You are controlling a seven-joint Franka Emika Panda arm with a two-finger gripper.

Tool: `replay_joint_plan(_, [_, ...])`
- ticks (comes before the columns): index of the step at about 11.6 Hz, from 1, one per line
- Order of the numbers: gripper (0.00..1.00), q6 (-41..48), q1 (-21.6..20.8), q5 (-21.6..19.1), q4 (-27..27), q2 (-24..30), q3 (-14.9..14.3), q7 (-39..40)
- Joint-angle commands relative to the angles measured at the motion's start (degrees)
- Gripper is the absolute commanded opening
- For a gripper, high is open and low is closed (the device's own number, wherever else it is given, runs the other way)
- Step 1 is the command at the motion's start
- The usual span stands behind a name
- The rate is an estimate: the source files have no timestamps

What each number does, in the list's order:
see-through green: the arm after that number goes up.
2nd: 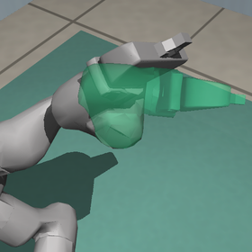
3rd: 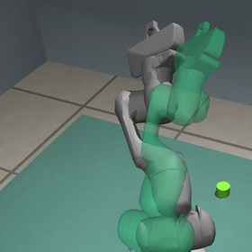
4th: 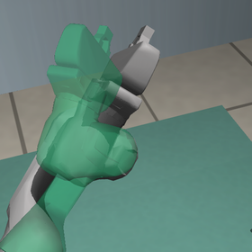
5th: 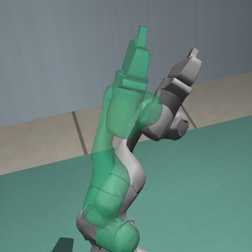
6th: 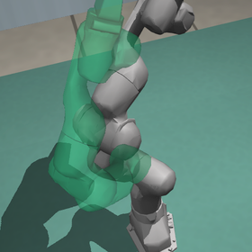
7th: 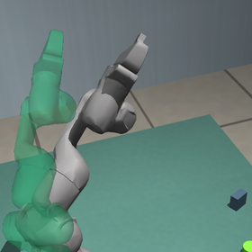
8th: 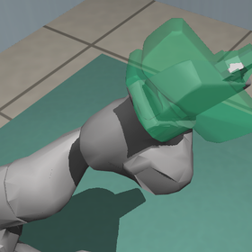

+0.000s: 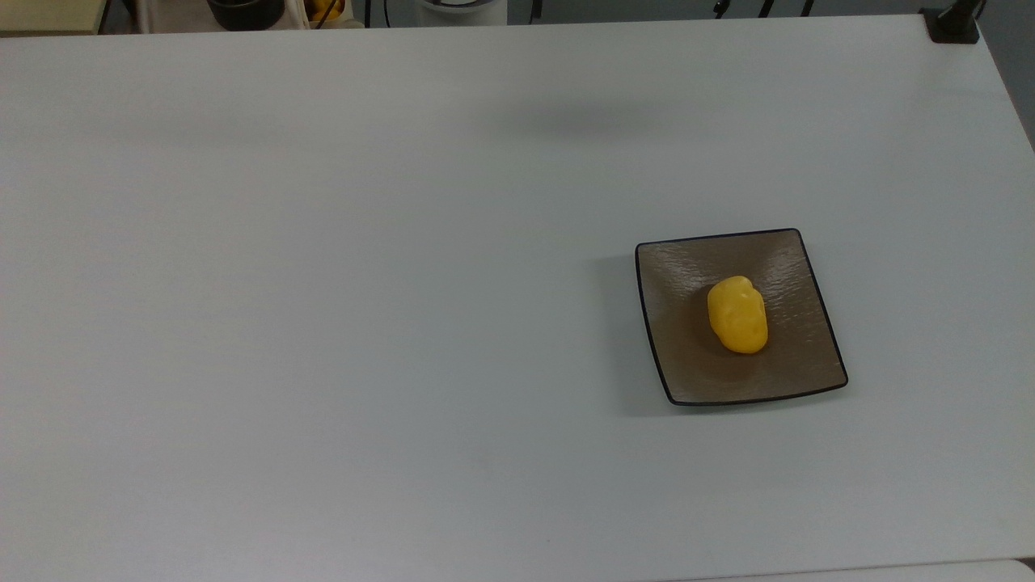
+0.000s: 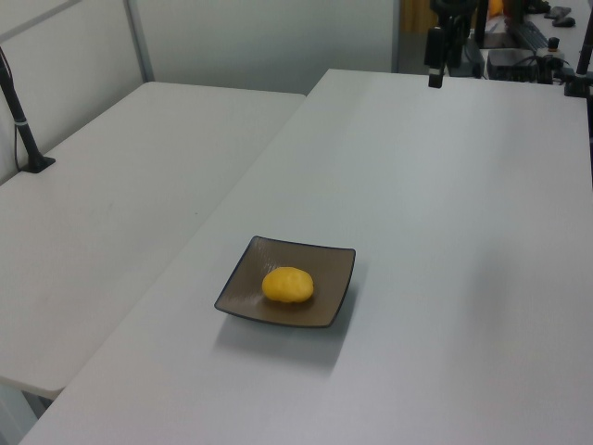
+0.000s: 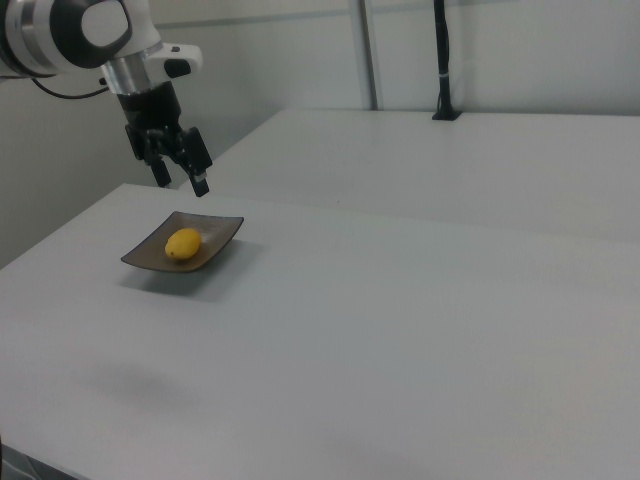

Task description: Put potatoes on a ceramic plate

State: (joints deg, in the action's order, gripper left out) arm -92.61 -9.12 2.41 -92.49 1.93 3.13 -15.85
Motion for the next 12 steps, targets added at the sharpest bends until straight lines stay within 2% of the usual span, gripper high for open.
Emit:
replay_joint_plan(1, [1.0, -0.81, -0.63, -1.17, -5.07, 3.35, -2.86, 6.4])
replay_joint_plan(7, [1.0, -8.89, -0.46, -2.49, -5.95, 1.15, -3.05, 19.26])
replay_joint_plan(12, [1.0, -8.99, -0.54, -3.28, -5.78, 0.53, -3.05, 19.45])
